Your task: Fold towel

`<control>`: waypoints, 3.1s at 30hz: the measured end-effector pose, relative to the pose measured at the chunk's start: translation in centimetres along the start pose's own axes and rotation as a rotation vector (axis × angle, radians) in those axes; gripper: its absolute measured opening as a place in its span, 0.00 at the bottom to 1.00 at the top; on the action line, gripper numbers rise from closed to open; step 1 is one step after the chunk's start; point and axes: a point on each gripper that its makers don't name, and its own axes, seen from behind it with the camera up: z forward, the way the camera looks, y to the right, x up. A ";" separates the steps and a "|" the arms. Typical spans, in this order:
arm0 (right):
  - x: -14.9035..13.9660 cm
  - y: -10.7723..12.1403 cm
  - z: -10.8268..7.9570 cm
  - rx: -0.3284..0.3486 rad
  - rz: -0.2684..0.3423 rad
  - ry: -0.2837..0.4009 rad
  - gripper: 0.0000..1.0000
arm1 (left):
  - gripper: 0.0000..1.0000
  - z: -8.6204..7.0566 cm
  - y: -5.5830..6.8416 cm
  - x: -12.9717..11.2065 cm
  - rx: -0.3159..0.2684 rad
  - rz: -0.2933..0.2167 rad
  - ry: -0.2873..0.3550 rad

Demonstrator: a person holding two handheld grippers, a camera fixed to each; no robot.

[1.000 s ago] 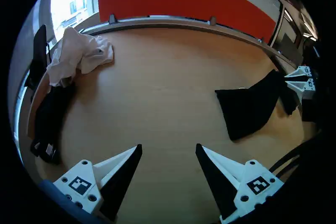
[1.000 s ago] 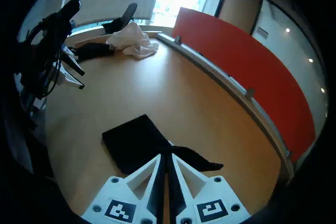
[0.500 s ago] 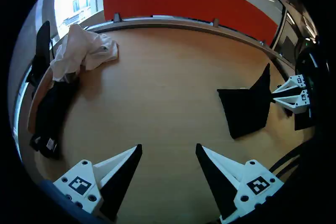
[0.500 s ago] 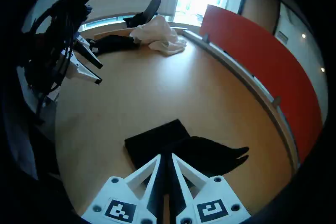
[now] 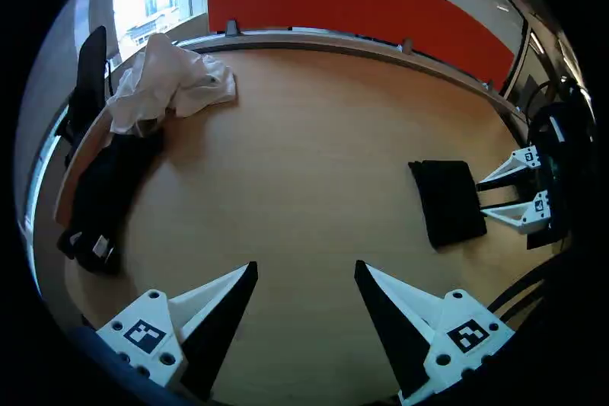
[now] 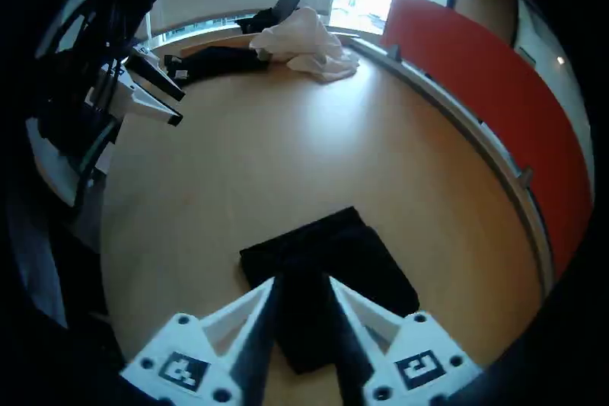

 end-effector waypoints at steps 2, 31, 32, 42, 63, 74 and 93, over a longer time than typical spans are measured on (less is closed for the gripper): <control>-0.1 0.1 0.0 -0.003 0.012 0.000 0.73 | 0.94 0.0 -0.1 0.0 0.001 -0.002 0.000; -7.3 0.5 -1.6 -0.044 0.107 -0.087 0.74 | 0.94 0.0 0.2 0.3 -0.003 0.008 0.002; -7.7 0.5 -1.6 -0.046 0.112 -0.092 0.74 | 0.94 0.0 0.2 0.4 -0.003 0.008 0.002; -10.7 0.4 -1.2 -0.051 0.157 -0.136 0.73 | 0.95 0.1 0.4 0.5 -0.001 0.017 0.003; -12.0 -0.5 -0.2 -0.040 0.235 -0.165 0.35 | 0.95 -0.1 0.3 0.4 0.001 0.018 0.006; -11.8 -0.4 -0.5 -0.048 0.242 -0.158 0.06 | 0.94 -0.2 0.2 0.1 0.002 0.018 0.004; -4.7 2.3 -3.8 -0.097 0.162 -0.030 0.05 | 0.94 -0.3 0.5 0.1 -0.007 0.017 0.010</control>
